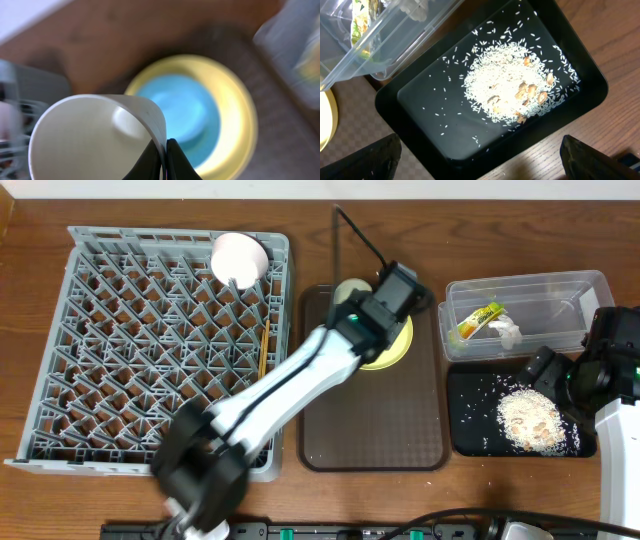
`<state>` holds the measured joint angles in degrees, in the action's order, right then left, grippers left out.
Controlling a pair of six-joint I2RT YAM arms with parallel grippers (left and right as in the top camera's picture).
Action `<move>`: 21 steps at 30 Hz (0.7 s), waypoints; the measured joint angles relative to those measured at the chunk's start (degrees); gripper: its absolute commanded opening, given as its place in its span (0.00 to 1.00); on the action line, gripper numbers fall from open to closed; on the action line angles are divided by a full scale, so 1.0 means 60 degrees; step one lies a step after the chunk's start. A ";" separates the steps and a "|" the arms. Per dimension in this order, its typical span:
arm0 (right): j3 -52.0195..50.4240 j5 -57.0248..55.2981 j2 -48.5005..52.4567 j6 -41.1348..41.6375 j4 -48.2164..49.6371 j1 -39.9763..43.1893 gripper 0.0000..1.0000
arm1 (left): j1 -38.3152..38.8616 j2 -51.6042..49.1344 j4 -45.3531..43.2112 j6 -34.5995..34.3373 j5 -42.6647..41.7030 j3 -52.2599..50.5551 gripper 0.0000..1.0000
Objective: Sort waste into correct bins and load items into the dishwasher
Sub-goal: 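Carry the white cup left and place it in the rack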
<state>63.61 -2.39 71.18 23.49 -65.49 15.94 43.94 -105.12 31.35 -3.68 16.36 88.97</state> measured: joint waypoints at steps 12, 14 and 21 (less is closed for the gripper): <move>0.0000 0.0000 0.0000 0.0000 -0.0007 0.0000 0.99 | -0.2623 0.5013 0.3195 -0.1443 -0.2987 0.0142 0.08; 0.0000 0.0004 0.0000 0.0000 -0.0004 0.0000 0.99 | -0.3519 0.5111 0.3632 -0.1526 -0.3730 0.0142 0.08; 0.0000 0.0000 0.0000 0.0000 -0.0007 0.0000 0.99 | -0.6681 0.4612 0.4772 -0.1158 -0.7388 0.0135 0.08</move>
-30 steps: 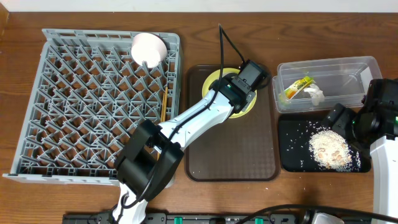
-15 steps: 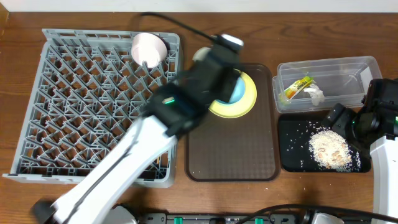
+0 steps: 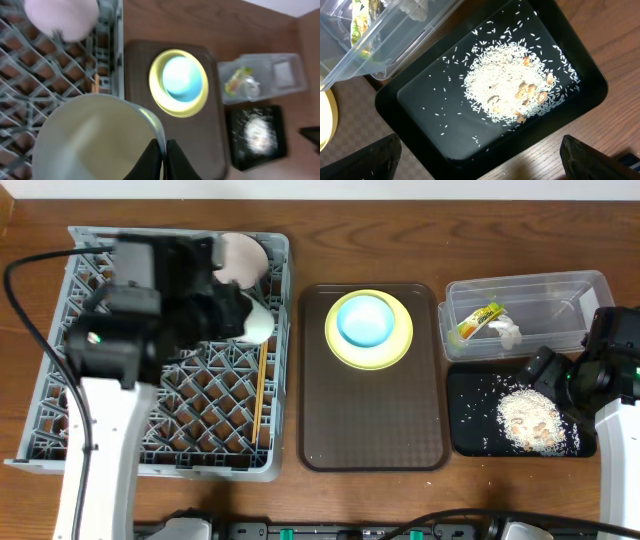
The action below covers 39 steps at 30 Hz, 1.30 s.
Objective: Sort waste into correct bins and load items into the dishwasher
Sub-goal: 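Carry the white cup left and place it in the rack, then release the cup and move the left gripper back to the blue bowl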
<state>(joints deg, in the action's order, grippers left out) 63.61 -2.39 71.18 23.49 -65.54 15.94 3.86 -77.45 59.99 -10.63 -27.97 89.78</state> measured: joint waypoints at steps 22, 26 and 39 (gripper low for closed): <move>0.0000 0.0000 0.0000 0.0000 0.0004 0.0000 0.99 | -0.2215 -0.2758 0.0466 0.1355 -0.3657 -0.0011 0.07; 0.0000 0.0000 0.0000 0.0000 0.0004 0.0000 0.99 | -0.2484 -0.2758 0.0528 0.1359 -0.3756 -0.0011 0.08; 0.0000 0.0000 0.0000 0.0000 0.0004 0.0000 0.99 | -0.2554 -0.2758 0.1009 0.1362 -0.3373 -0.0011 0.07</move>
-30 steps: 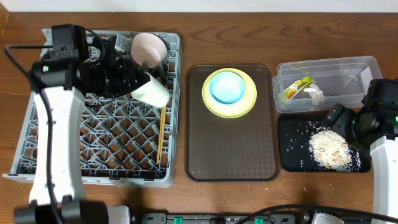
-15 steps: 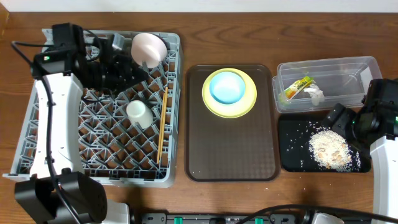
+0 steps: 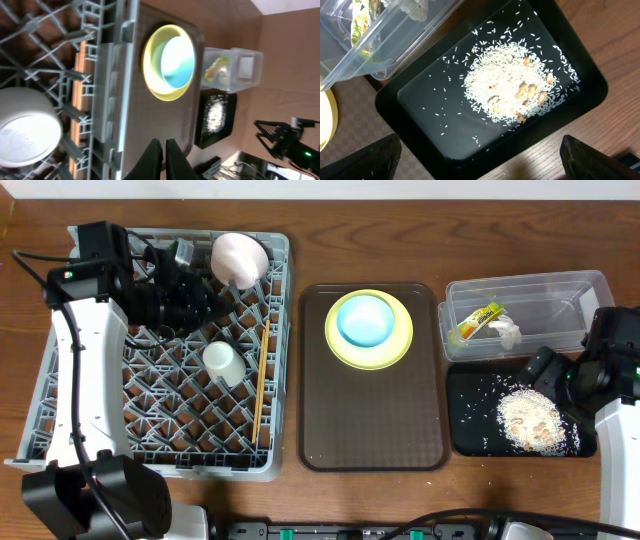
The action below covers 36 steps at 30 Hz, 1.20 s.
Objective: Sort waste into correct bins and load items into the dishwasher
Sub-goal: 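Release the cup and move the left gripper back to the blue bowl, then lower the left gripper onto the blue bowl rim and close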
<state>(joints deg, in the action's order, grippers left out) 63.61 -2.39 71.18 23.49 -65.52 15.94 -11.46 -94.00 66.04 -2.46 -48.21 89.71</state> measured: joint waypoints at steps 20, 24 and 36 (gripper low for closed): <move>0.0000 0.0004 0.0000 0.0000 0.0000 0.0000 0.99 | 0.2452 0.0000 -0.0306 -0.0335 0.2936 0.0000 0.56; 0.0000 0.0000 0.0000 0.0000 0.0004 0.0000 0.99 | 0.4135 -0.0004 -0.1592 -0.0732 0.3785 -0.0004 0.61; 0.0000 0.0004 0.0000 0.0000 -0.0004 0.0000 0.99 | 0.7985 -0.1362 -0.4564 -0.1362 0.6437 -0.0011 0.87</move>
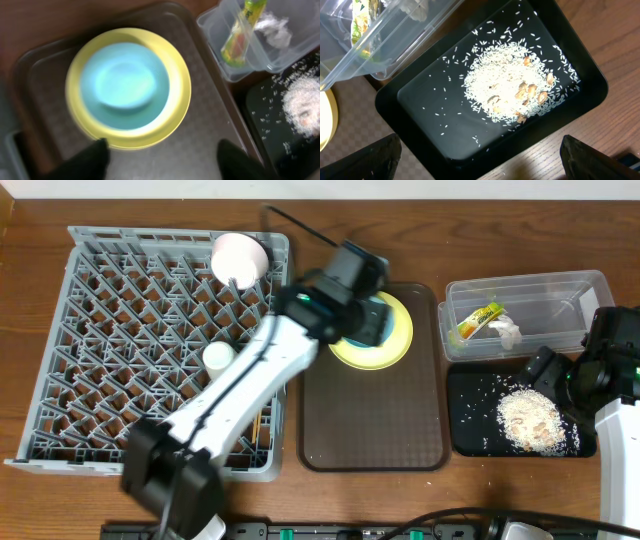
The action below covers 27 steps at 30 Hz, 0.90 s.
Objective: Sort waste into correct bins and load items into the dishwasher
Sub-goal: 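Lower the left gripper onto the blue bowl rim and close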
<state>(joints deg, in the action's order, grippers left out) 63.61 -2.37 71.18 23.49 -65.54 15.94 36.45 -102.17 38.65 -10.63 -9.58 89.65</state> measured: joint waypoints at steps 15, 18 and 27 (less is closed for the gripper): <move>0.0000 -0.0004 0.0000 0.0000 0.0004 0.0000 0.99 | 0.0514 -0.2120 -0.0878 -0.0018 0.0630 -0.0004 0.08; 0.0000 -0.0004 0.0000 0.0000 0.0004 0.0000 0.99 | 0.0514 -0.2120 -0.0962 -0.0047 0.0692 -0.0004 0.49; 0.0000 -0.0004 0.0000 0.0000 0.0004 0.0000 0.99 | 0.0514 -0.2120 -0.1315 -0.0033 0.0889 -0.0007 0.52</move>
<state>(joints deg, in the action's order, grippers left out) 63.61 -2.39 71.18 23.49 -65.52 15.94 39.53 -114.89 30.76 -10.83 -4.25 89.60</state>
